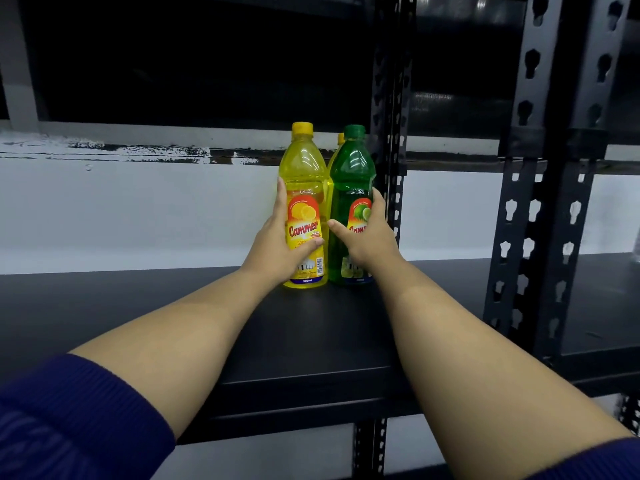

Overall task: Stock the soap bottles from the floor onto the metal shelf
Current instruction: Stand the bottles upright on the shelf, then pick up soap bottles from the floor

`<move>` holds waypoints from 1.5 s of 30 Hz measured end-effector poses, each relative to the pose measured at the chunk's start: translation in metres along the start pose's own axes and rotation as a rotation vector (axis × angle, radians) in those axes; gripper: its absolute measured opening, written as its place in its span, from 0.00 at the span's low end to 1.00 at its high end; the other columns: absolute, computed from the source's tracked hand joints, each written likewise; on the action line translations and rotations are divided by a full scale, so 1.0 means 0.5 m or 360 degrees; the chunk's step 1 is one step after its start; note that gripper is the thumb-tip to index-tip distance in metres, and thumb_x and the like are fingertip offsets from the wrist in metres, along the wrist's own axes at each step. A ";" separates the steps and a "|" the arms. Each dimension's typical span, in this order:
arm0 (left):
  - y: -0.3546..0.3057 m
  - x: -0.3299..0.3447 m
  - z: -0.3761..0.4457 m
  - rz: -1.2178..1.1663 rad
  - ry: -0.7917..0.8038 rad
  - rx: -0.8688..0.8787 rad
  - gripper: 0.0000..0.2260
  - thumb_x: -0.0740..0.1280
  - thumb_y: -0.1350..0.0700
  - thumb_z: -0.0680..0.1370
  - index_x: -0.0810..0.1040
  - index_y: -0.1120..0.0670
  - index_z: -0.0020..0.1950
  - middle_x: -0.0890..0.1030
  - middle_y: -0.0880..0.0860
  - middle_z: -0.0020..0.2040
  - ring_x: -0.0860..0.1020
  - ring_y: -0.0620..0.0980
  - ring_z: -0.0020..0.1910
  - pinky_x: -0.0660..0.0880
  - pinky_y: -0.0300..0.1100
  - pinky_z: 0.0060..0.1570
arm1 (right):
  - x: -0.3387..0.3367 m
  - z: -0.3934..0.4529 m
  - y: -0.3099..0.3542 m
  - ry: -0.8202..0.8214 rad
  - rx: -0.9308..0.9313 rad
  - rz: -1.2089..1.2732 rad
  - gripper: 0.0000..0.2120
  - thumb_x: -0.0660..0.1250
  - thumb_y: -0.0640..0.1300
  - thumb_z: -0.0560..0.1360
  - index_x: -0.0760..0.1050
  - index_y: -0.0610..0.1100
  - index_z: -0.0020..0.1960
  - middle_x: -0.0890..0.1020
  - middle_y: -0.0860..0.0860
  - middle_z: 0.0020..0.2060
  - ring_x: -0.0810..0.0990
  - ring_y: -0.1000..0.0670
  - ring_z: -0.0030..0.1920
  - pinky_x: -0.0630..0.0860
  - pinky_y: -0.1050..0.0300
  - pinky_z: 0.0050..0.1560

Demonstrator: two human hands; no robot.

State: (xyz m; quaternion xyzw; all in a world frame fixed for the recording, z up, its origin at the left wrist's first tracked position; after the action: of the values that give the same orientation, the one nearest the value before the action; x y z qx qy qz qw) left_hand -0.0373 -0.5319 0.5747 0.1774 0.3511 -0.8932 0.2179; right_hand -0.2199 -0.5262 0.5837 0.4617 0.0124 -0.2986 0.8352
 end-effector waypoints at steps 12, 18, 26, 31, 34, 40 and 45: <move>-0.046 -0.017 -0.035 0.0167 -0.0013 -0.0219 0.55 0.78 0.48 0.75 0.36 0.45 0.84 0.73 0.55 0.74 0.76 0.57 0.69 0.76 0.52 0.65 | -0.011 -0.064 0.018 0.0074 0.0198 0.0010 0.54 0.78 0.53 0.75 0.42 0.51 0.86 0.70 0.45 0.77 0.71 0.41 0.75 0.69 0.46 0.72; -0.074 -0.071 -0.131 0.0590 0.0318 -0.0442 0.39 0.71 0.33 0.74 0.64 0.45 0.80 0.72 0.59 0.74 0.71 0.61 0.74 0.71 0.57 0.71 | -0.066 -0.181 0.051 0.0011 -0.0060 -0.0375 0.51 0.70 0.68 0.72 0.47 0.56 0.85 0.70 0.48 0.78 0.68 0.43 0.78 0.68 0.37 0.75; -0.215 -0.207 -0.425 0.1318 0.0586 -0.0535 0.45 0.42 0.18 0.71 0.45 0.37 0.84 0.43 0.50 0.86 0.41 0.57 0.84 0.44 0.67 0.79 | -0.139 -0.452 0.158 0.0578 -0.0291 -0.1163 0.42 0.49 0.81 0.74 0.41 0.68 0.83 0.45 0.54 0.85 0.40 0.47 0.85 0.39 0.30 0.80; -0.252 -0.255 -0.569 0.1333 0.0537 -0.0466 0.43 0.41 0.19 0.73 0.44 0.37 0.84 0.42 0.49 0.85 0.39 0.55 0.84 0.42 0.65 0.80 | -0.167 -0.593 0.169 0.0633 -0.0331 -0.1082 0.42 0.50 0.79 0.75 0.45 0.66 0.84 0.48 0.55 0.85 0.40 0.48 0.85 0.40 0.32 0.81; -0.247 -0.277 -0.661 0.1297 0.0479 -0.0474 0.43 0.41 0.19 0.73 0.45 0.37 0.84 0.44 0.49 0.86 0.40 0.54 0.84 0.42 0.63 0.80 | -0.167 -0.682 0.153 0.0645 -0.0336 -0.0975 0.41 0.54 0.77 0.76 0.47 0.65 0.84 0.48 0.56 0.85 0.41 0.49 0.85 0.42 0.35 0.82; -0.162 -0.273 -0.851 0.1320 0.0547 -0.0734 0.43 0.45 0.20 0.75 0.53 0.41 0.84 0.52 0.51 0.85 0.48 0.57 0.84 0.49 0.64 0.79 | -0.105 -0.850 0.065 0.0779 -0.0144 -0.0761 0.40 0.60 0.72 0.78 0.51 0.62 0.84 0.55 0.53 0.85 0.49 0.49 0.85 0.57 0.43 0.82; -0.018 -0.226 -1.006 0.1305 0.0869 -0.1155 0.41 0.56 0.25 0.76 0.55 0.43 0.84 0.55 0.53 0.85 0.52 0.58 0.84 0.52 0.64 0.79 | 0.017 -0.976 -0.059 0.1128 0.0102 -0.0849 0.42 0.61 0.72 0.78 0.50 0.60 0.85 0.59 0.49 0.83 0.58 0.43 0.82 0.66 0.39 0.77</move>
State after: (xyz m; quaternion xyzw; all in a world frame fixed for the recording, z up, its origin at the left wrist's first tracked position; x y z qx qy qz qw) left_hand 0.1360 -0.1415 0.2854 0.4349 0.5794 -0.4823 0.4926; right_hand -0.1033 -0.1620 0.2786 0.5418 0.4074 -0.3272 0.6583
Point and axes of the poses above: each hand's wrist, its own z-axis towards the middle knuckle, its own x-axis out of the palm, y = z × x, the point moved 3 cm from there along z, towards the middle knuckle
